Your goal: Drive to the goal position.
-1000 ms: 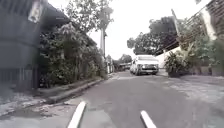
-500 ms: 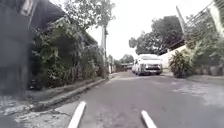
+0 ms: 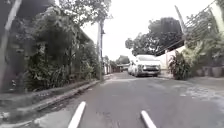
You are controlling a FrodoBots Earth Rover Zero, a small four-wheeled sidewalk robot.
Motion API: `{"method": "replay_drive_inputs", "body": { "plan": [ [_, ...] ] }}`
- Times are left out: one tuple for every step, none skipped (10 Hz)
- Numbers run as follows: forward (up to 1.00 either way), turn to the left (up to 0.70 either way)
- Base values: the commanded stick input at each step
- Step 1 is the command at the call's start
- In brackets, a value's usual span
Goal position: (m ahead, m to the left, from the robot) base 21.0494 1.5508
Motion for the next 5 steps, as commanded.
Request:
{"method": "replay_drive_inputs", "body": {
  "plan": [
    [0.85, 0.0],
    [0.85, 0.0],
    [0.85, 0.0],
    [0.85, 0.0],
    [0.85, 0.0]
  ]
}}
